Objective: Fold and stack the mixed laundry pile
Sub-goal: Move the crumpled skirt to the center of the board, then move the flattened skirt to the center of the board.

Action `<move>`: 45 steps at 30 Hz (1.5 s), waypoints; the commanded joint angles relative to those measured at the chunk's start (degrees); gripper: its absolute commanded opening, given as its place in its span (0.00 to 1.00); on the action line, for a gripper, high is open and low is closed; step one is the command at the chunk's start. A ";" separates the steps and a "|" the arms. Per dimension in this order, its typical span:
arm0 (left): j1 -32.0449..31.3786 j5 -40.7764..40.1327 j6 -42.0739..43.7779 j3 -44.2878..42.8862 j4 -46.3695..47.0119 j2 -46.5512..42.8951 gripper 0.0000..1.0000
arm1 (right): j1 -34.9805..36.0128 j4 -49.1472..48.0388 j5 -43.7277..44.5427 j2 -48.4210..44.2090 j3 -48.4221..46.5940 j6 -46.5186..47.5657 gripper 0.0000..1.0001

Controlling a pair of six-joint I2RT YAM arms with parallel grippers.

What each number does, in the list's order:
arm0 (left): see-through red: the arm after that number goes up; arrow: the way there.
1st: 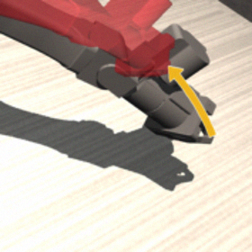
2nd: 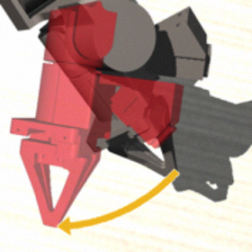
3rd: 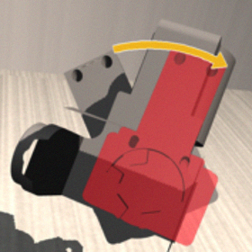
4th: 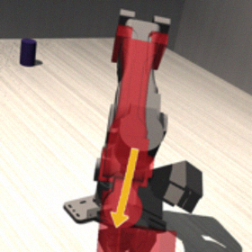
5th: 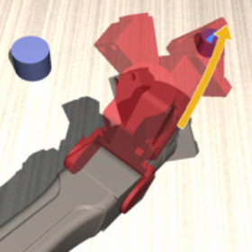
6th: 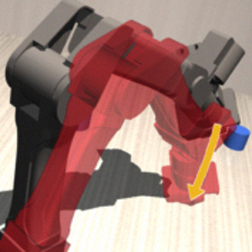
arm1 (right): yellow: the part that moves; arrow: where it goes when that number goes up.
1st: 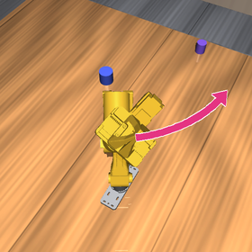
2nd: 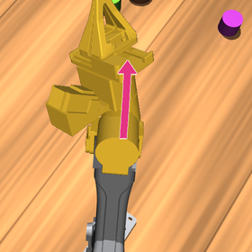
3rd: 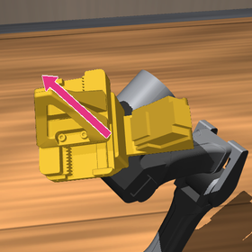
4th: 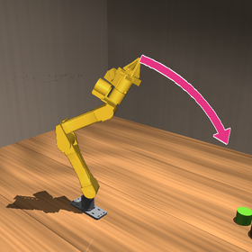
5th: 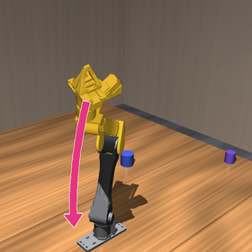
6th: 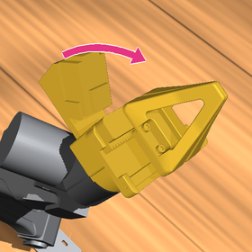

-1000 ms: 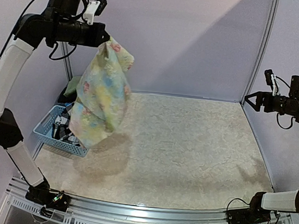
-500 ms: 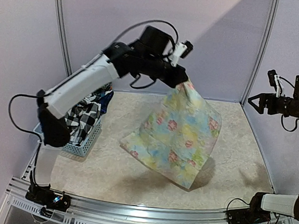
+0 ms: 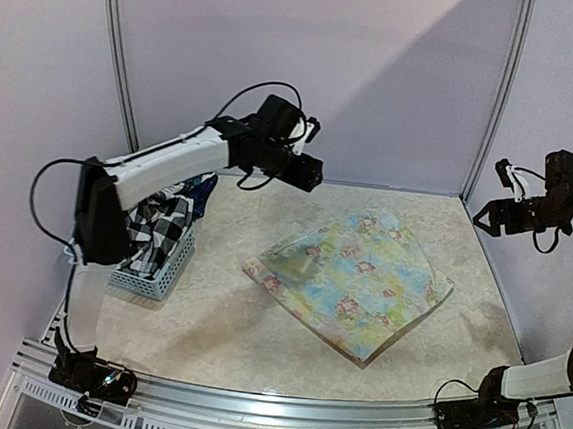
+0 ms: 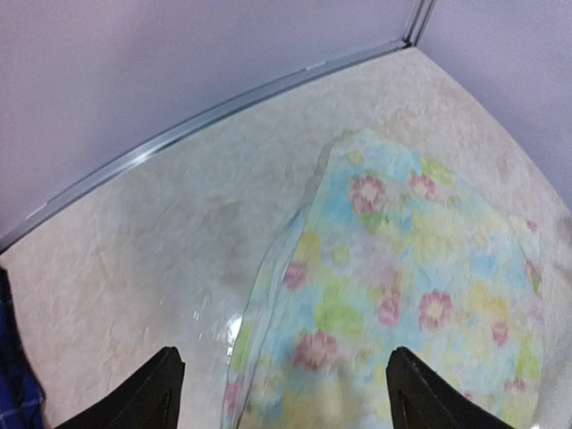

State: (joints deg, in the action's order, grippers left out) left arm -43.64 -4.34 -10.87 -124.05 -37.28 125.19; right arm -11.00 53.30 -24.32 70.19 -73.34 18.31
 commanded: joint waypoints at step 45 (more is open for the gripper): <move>11.53 -5.54 11.73 43.10 -8.17 -35.27 0.72 | 73.44 -1.81 27.02 27.64 10.92 3.29 0.55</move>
State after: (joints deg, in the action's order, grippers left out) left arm -33.43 -9.04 -0.62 -79.00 -45.89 88.62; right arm 61.49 52.01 1.06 96.38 -62.92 23.77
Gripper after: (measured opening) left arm 0.725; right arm 0.555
